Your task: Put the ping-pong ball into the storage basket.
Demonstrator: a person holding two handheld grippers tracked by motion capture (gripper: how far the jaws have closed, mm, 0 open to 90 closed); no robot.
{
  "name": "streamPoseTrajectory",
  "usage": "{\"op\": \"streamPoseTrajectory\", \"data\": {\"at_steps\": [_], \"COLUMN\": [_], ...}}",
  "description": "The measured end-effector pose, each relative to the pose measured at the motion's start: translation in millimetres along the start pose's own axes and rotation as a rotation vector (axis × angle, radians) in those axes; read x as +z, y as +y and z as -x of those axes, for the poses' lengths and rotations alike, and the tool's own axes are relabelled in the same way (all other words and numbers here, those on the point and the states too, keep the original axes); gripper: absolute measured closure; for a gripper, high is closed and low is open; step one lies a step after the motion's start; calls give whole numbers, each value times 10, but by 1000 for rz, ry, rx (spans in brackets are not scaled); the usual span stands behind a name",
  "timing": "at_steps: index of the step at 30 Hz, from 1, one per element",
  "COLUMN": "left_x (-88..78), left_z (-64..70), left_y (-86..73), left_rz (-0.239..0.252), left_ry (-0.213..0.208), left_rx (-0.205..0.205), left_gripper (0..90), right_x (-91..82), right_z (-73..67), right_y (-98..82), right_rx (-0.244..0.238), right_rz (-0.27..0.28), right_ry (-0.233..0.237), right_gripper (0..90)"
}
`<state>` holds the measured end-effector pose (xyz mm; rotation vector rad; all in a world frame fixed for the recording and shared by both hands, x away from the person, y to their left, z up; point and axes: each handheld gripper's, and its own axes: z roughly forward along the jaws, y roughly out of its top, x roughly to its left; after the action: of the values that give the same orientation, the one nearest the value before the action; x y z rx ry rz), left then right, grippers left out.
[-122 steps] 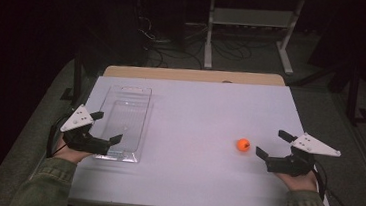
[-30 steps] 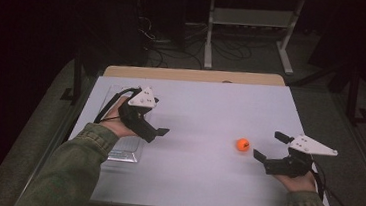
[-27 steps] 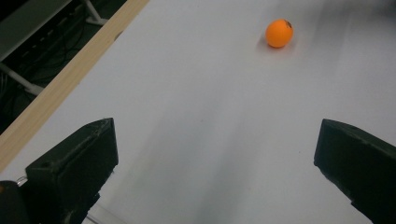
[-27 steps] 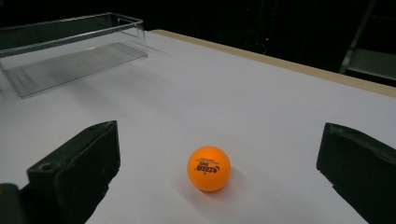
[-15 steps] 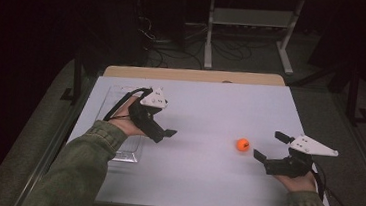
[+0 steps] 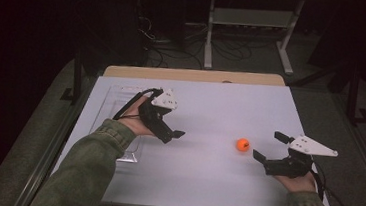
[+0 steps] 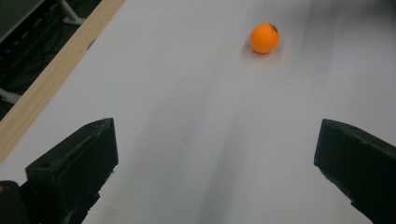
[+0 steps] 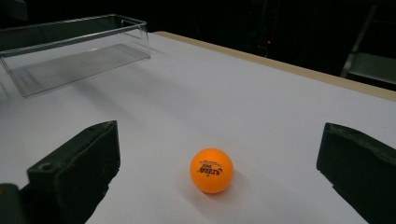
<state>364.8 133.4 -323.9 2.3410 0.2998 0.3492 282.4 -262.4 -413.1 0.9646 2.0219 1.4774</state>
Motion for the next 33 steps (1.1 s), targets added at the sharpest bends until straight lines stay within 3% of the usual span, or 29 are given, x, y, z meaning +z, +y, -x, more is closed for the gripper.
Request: {"op": "streamPoseTrajectory", "data": {"at_steps": [33], "left_x": [535], "left_z": [95], "left_y": [186], "left_rz": [-38], "left_ry": [-99], "left_rx": [27], "left_gripper": [0], "right_x": [-20], "right_z": [1], "right_y": [8], "right_rx": [-3], "right_rz": [11], "right_ry": [6], "right_gripper": [0]}}
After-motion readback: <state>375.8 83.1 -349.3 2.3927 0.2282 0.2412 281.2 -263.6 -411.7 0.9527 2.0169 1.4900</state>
